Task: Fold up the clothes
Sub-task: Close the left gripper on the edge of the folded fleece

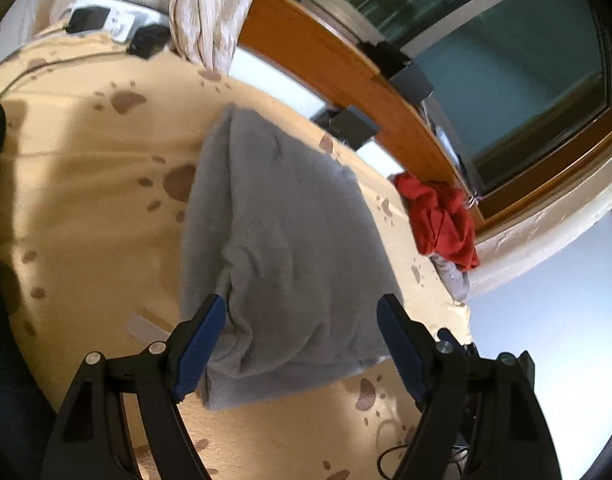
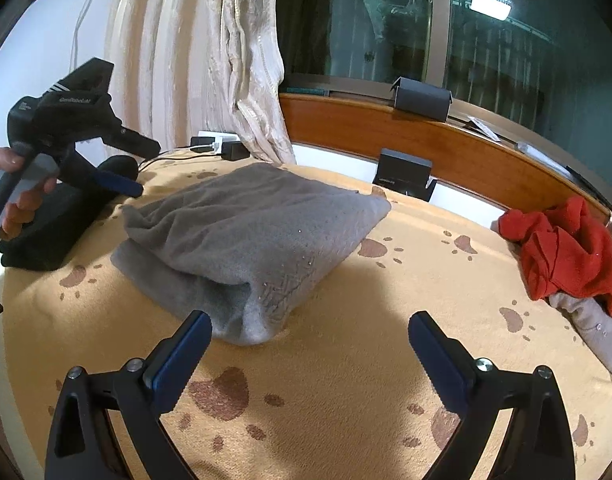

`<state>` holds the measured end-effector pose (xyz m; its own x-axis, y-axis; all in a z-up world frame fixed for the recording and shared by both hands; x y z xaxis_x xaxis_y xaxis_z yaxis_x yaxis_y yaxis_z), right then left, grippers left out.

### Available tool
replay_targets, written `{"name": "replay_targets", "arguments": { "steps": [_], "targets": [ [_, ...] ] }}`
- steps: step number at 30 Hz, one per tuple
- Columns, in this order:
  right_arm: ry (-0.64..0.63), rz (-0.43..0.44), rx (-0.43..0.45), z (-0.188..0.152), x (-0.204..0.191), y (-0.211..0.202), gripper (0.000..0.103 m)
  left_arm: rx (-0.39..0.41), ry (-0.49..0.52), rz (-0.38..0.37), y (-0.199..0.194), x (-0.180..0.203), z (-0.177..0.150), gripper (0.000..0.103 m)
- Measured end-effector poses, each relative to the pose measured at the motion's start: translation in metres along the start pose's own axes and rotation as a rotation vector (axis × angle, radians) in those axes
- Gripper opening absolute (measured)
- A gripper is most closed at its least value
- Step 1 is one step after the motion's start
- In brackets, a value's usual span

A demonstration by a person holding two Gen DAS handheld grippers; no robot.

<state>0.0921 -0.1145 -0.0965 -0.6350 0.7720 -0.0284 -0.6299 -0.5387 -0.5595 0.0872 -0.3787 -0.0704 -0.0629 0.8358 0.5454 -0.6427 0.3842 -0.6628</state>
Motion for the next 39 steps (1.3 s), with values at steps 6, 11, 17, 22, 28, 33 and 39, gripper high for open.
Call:
{"name": "replay_targets", "arguments": {
  "steps": [6, 11, 17, 22, 28, 33, 39],
  "targets": [
    [0.019, 0.000, 0.006, 0.000, 0.003, -0.001, 0.101, -0.077, -0.084, -0.044, 0.016, -0.013, -0.008, 0.082],
    [0.060, 0.008, 0.008, 0.001, 0.011, -0.002, 0.101, -0.125, -0.090, -0.028, 0.021, -0.014, -0.009, 0.083],
    [0.005, 0.010, 0.000, 0.000, 0.007, -0.003, 0.101, -0.139, -0.055, 0.049, 0.021, -0.012, -0.013, 0.082],
    [-0.181, -0.065, 0.077, -0.003, -0.010, -0.013, 0.101, -0.180, -0.022, 0.138, 0.034, -0.018, -0.024, 0.057],
    [-0.166, -0.051, 0.083, 0.000, -0.009, -0.015, 0.101, -0.165, -0.081, 0.107, 0.024, -0.033, -0.024, 0.029],
    [-0.188, -0.051, 0.070, -0.004, -0.013, -0.012, 0.101, -0.150, -0.136, 0.049, 0.015, -0.040, -0.023, 0.030],
    [-0.325, -0.111, 0.127, -0.005, -0.028, -0.014, 0.101, -0.155, -0.116, 0.058, 0.016, -0.037, -0.020, 0.033]
  ]
}}
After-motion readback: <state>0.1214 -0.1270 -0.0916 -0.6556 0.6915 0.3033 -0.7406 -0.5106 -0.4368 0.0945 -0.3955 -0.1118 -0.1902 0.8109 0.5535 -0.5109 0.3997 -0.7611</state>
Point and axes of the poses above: each gripper's, at about its wrist camera, not at the fingertips, and y roughly the way its jaws point, x to its right, z to its top, the point moved 3 cm from there along y, roughly the way its jaws point, and after that the axes turned 10 degrees about y, right-handed, at the moved point
